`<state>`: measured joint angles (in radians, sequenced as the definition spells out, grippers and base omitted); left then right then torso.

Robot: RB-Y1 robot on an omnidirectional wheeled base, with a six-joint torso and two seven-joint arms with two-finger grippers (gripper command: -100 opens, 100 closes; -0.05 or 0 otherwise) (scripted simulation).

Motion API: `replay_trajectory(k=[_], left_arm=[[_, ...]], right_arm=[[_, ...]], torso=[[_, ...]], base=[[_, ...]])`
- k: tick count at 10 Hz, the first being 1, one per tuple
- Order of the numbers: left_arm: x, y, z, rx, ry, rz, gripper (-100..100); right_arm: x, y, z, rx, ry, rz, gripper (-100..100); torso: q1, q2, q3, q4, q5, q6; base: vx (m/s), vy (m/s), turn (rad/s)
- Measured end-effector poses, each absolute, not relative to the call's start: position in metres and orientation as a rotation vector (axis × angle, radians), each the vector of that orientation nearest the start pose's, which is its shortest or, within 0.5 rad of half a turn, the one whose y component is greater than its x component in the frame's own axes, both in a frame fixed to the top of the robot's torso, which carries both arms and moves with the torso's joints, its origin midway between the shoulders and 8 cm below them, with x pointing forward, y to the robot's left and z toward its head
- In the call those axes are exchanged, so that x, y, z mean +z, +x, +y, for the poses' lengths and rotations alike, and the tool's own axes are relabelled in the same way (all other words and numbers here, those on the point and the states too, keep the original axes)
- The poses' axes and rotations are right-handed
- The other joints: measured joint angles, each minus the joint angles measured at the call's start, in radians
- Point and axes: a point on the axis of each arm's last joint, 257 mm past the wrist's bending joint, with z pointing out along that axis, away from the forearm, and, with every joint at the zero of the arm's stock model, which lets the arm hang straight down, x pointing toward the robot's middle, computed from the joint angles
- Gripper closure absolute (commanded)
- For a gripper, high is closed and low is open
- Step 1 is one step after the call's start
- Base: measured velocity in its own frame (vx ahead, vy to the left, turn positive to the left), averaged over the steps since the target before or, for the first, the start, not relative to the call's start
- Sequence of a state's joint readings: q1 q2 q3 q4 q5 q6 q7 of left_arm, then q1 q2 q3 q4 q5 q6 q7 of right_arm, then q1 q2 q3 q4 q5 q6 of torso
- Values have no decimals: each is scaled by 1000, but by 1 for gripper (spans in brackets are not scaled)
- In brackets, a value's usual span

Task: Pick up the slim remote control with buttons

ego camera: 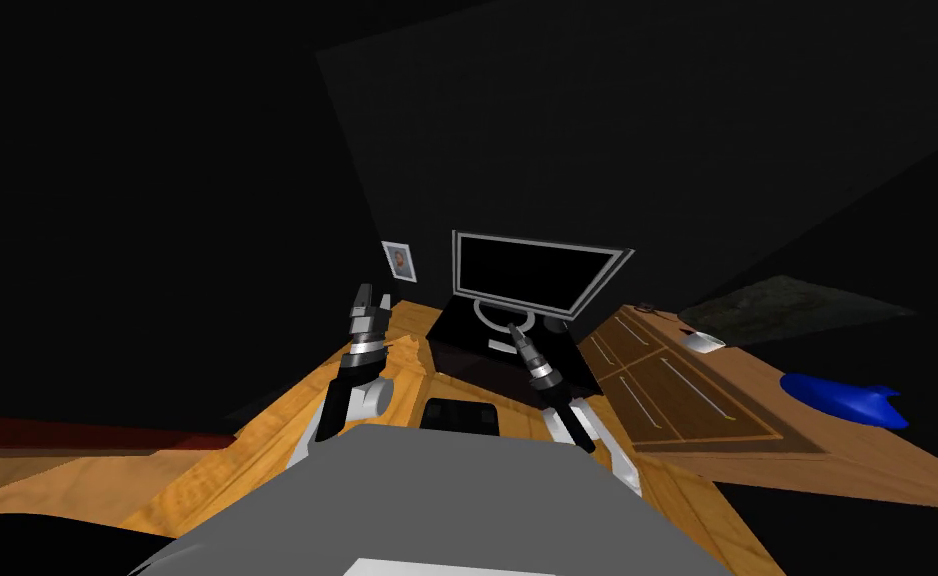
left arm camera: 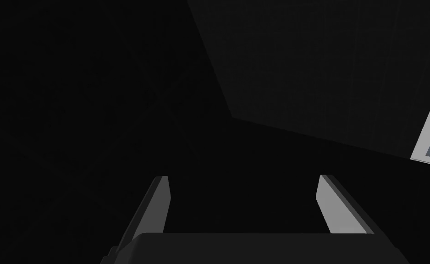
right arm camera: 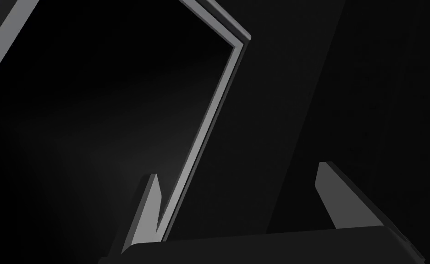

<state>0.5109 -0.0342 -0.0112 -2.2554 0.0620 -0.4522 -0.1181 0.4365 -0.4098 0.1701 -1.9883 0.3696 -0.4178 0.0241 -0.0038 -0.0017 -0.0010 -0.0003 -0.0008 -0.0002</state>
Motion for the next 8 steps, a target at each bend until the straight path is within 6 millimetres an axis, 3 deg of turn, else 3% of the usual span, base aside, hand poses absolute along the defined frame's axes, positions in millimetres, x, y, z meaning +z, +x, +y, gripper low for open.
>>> replay_trajectory(k=[4, 8], left_arm=[[0, 354, 290, -1220, -743, 636, 0], [0, 354, 290, -1220, -743, 636, 0]], right_arm=[[-224, 383, -187, 941, 183, 1580, -100], [-282, 372, -191, 825, 59, 1755, -100]], torso=[[0, 0, 0, 0, 0, 0], [1, 0, 0, 0, 0, 0]], base=[[4, -42, 211], [-4, -41, 220]])
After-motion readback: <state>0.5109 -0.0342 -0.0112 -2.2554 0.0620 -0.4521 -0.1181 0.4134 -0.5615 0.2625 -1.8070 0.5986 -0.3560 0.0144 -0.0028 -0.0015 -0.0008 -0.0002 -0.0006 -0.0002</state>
